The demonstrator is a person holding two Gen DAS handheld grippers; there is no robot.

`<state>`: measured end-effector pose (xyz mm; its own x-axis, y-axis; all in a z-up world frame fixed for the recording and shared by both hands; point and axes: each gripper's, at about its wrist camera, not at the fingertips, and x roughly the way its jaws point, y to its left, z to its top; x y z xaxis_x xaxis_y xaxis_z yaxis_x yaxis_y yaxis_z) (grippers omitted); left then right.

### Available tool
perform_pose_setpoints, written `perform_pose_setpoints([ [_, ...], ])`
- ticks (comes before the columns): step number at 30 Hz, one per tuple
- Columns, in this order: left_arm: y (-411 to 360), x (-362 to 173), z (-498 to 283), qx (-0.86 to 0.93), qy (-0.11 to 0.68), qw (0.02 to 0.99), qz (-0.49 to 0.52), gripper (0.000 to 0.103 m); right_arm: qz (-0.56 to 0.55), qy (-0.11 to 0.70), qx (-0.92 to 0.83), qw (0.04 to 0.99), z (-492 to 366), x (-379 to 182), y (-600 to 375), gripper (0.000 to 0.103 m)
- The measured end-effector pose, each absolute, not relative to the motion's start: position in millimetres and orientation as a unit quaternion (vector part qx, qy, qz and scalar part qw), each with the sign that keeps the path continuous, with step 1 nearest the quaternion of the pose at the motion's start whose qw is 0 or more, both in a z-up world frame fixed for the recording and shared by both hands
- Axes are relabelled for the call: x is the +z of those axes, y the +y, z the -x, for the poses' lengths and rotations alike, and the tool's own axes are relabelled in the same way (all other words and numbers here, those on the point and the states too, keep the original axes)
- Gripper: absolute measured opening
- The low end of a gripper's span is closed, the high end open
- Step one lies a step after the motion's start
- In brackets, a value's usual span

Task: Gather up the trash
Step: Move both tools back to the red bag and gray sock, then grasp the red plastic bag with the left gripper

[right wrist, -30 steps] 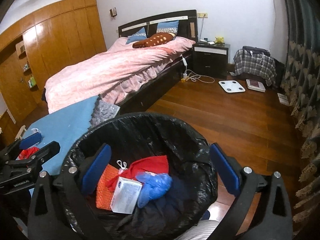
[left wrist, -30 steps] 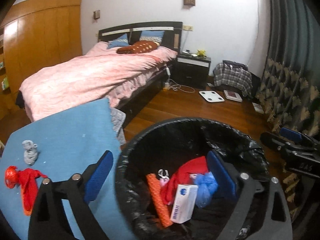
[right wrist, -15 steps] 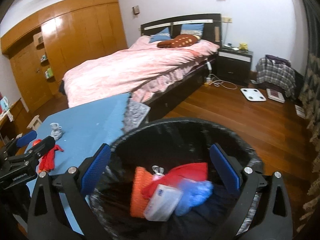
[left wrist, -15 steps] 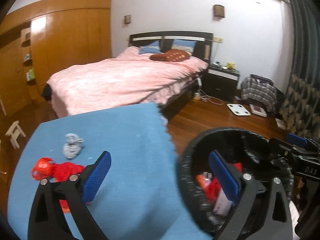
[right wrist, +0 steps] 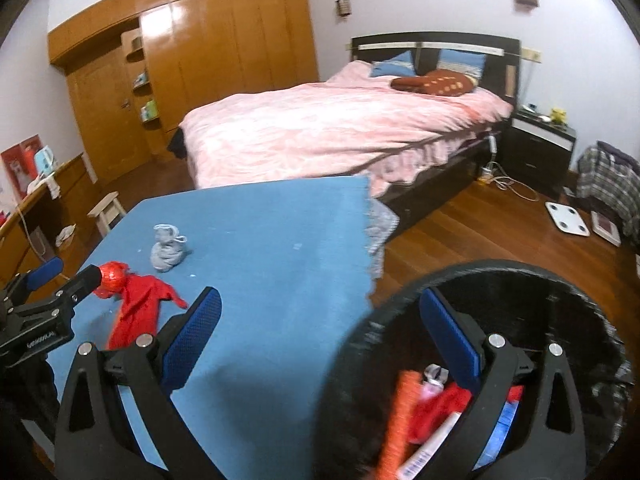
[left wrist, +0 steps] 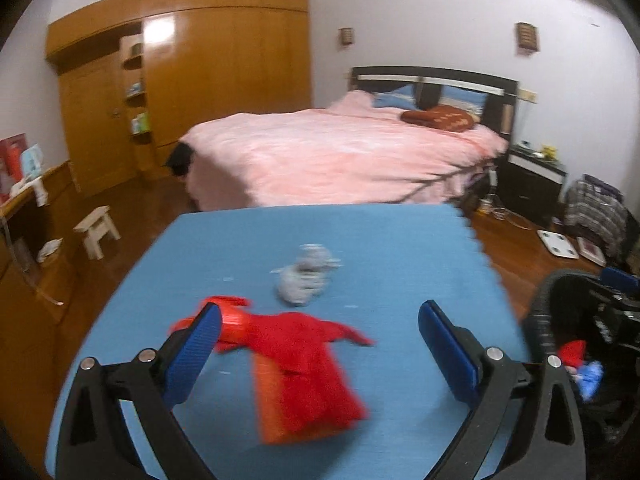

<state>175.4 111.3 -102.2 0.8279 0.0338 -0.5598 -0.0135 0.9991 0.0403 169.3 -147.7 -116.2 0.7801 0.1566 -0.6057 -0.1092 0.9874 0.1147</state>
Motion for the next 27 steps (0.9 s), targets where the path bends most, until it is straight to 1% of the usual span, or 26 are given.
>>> perform_pose_setpoints([
  [5,161,-118,-189,0.056,0.303,0.951,-0.011,0.097,-0.029,0.334,0.092,0.938,-192,-127,-108,0.097],
  [9,185,-132,-198,0.075,0.312,0.947,-0.005,0.096,-0.021,0.34,0.103,0.935,-208,-137,-83,0.097],
  [14,198,-150,-212,0.076,0.328,0.942,0.004,0.095,-0.016,0.345,0.104,0.933,-232,-153,-59,0.097],
  [21,208,-169,-226,0.072,0.348,0.934,0.025,0.091,-0.009,0.348,0.103,0.932,-252,-171,-34,0.097],
  [24,212,-174,-231,0.06,0.357,0.932,0.037,0.086,-0.004,0.347,0.106,0.932,-259,-174,-26,0.097],
  [25,213,-174,-232,0.057,0.359,0.931,0.04,0.081,-0.003,0.346,0.107,0.932,-262,-175,-24,0.097],
  [26,213,-175,-234,0.052,0.361,0.93,0.043,0.074,-0.002,0.345,0.108,0.932,-264,-176,-20,0.097],
  [27,214,-176,-235,0.046,0.365,0.929,0.047,0.07,-0.002,0.346,0.109,0.932,-266,-177,-18,0.097],
])
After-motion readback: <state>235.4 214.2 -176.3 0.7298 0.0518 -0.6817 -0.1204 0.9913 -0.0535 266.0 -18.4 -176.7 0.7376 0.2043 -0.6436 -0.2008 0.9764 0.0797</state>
